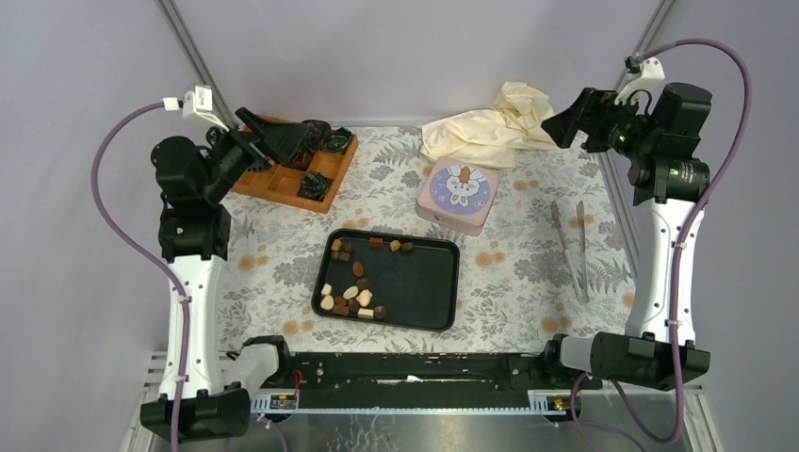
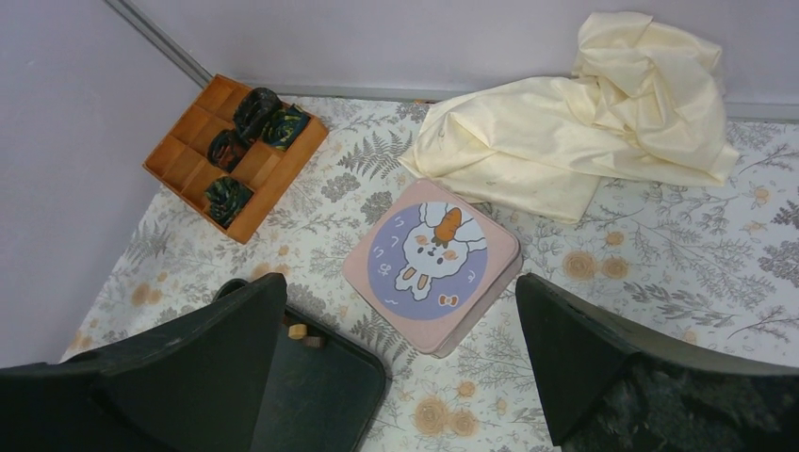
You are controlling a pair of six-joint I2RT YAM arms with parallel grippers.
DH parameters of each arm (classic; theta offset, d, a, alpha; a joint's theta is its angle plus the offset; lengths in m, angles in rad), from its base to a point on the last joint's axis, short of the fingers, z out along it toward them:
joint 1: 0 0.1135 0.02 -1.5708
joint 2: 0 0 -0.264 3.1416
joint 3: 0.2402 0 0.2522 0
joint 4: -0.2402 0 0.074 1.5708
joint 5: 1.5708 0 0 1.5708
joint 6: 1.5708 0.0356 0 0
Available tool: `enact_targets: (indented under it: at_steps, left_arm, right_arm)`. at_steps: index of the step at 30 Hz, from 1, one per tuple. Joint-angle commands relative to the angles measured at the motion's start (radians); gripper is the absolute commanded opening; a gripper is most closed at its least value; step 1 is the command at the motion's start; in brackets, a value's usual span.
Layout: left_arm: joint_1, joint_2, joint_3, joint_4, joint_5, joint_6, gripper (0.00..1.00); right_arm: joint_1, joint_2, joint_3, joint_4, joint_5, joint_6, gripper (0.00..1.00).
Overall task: Pack the chocolate
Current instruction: Reset both arms
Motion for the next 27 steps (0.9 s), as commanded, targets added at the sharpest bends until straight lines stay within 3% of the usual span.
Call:
enact_targets:
  at_steps: [1,7,11,12,13,16,19,21,27]
  left_arm:
    - [0.0,-0.035,-0.109,0.409,0.22,-0.208,0.99]
    - [0.0,-0.009,-0.111,0.451,0.257,-0.265,0.99]
    - [0.0,-0.001,-0.187,0.821,0.351,-0.501,0.99]
    - [0.0,0.002,-0.187,0.84,0.347,-0.52,0.99]
    - [0.0,0.003,-0.169,0.765,0.329,-0.481,0.99]
    - [0.0,0.017,-0.006,0.216,0.133,-0.131,0.99]
    - [-0.001,0.033,0.1,-0.096,-0.089,0.038,0.99]
    - [0.0,0.019,0.107,-0.135,-0.127,0.07,0.99]
    - [0.0,-0.023,0.033,0.015,-0.035,0.014,0.99]
  right_arm:
    - [0.002,-0.007,0.004,0.069,0.04,0.092,1.0]
    - [0.002,-0.015,0.015,0.053,0.123,0.151,1.0]
    - [0.002,-0.022,0.003,0.06,0.142,0.168,1.0]
    - [0.002,-0.022,0.002,0.063,0.145,0.172,1.0]
    - [0.002,-0.021,0.003,0.067,0.145,0.174,1.0]
    - [0.002,-0.021,0.012,0.064,0.153,0.176,1.0]
    - [0.002,-0.021,0.023,0.057,0.173,0.171,1.0]
    - [0.002,-0.02,0.029,0.055,0.18,0.167,1.0]
    - [0.002,-0.008,0.047,0.047,0.165,0.165,1.0]
